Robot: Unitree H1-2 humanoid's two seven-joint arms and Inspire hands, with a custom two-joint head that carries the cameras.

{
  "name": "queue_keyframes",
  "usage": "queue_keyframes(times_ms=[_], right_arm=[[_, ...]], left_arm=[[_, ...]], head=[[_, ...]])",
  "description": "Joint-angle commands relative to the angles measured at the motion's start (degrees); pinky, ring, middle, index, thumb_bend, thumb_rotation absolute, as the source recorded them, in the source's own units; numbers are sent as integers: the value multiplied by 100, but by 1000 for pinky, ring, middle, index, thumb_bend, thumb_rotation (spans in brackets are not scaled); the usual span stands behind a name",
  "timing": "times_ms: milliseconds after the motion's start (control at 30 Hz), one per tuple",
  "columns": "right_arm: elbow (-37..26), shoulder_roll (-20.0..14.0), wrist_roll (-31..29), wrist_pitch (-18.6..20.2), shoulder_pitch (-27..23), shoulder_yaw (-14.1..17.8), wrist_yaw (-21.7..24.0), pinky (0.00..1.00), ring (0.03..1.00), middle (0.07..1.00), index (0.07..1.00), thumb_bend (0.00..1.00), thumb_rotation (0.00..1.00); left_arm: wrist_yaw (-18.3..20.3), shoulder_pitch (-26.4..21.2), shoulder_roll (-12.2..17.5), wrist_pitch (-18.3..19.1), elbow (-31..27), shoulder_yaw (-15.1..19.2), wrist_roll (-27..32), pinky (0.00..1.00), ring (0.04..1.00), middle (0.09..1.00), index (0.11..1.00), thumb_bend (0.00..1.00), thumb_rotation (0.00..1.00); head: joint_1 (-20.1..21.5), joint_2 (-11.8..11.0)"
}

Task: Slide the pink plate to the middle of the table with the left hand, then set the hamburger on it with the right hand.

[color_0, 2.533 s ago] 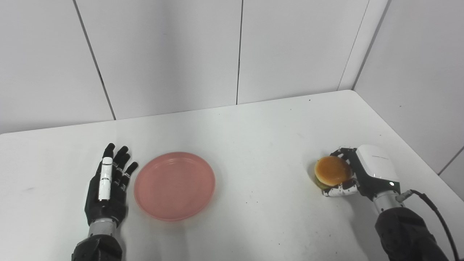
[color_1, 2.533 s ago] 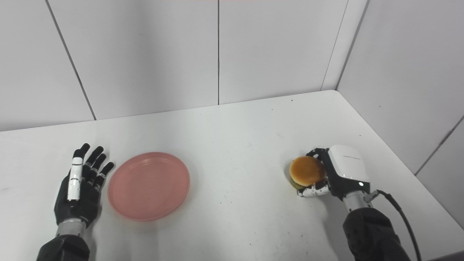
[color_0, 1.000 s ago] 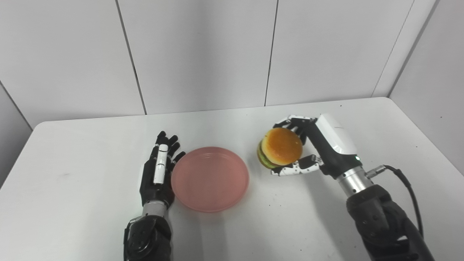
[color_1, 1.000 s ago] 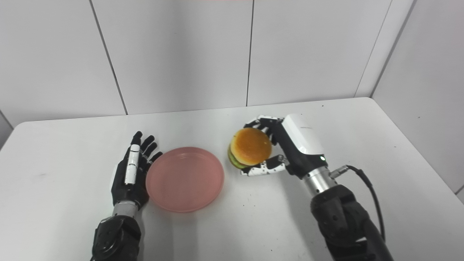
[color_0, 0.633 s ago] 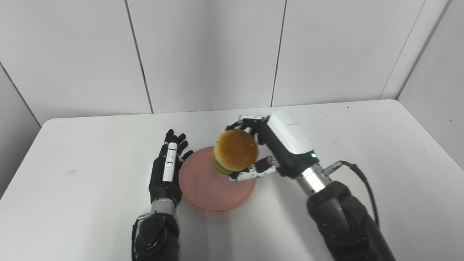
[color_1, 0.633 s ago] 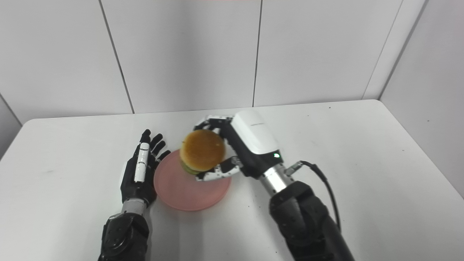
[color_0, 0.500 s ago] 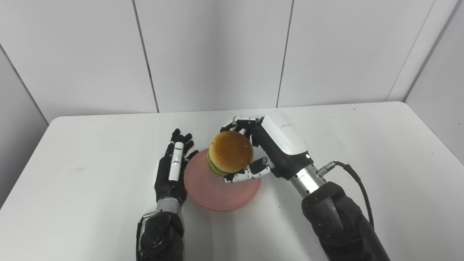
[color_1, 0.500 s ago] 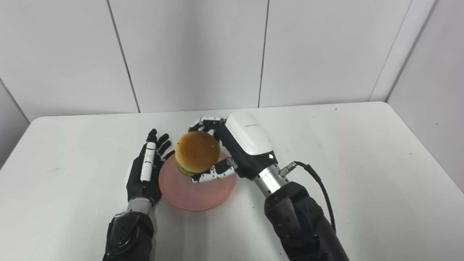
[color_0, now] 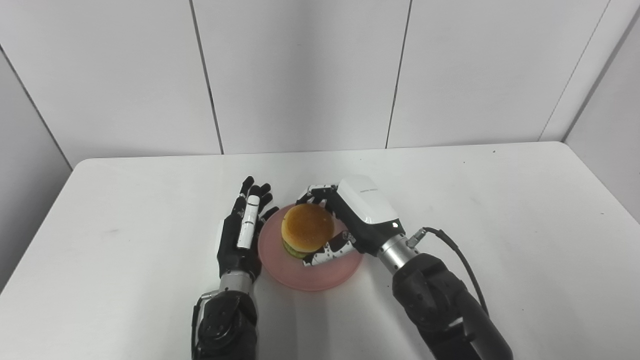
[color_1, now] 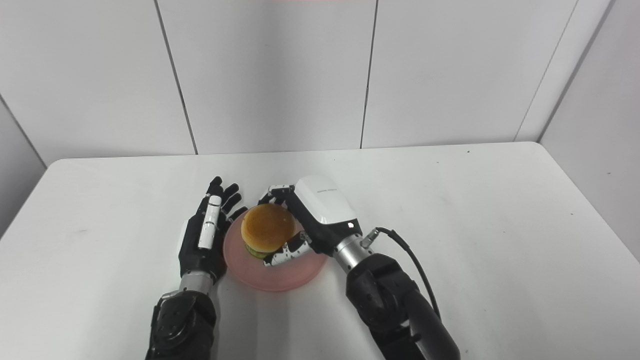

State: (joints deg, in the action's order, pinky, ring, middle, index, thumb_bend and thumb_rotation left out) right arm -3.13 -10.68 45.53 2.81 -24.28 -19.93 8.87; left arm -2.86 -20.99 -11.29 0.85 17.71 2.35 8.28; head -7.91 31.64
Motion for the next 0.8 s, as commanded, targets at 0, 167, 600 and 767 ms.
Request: queue_keyframes(times_ms=[0,167,600,767], right_arm=[[13,25,26,-286,-265,-17,-226,315,385,449,518,526,0],[532,54,-40,-270,-443,-47,-322,313,384,445,520,525,0],[905,-133,218,-359,-694,-317,-375,302,373,434,524,525,0],[731,-224,361,-204,-712,-415,-82,457,521,571,599,883,327]], left_arm=[[-126,211,-173,233,350,31,27,777,884,853,906,636,689],[-158,181,-205,148,461,62,55,774,883,842,901,622,685],[-156,120,-283,89,529,110,239,787,897,857,915,595,705],[-180,132,-260,138,438,138,247,772,887,846,906,610,697]], head=[[-3,2],[14,-18],[-11,-51],[-2,-53]])
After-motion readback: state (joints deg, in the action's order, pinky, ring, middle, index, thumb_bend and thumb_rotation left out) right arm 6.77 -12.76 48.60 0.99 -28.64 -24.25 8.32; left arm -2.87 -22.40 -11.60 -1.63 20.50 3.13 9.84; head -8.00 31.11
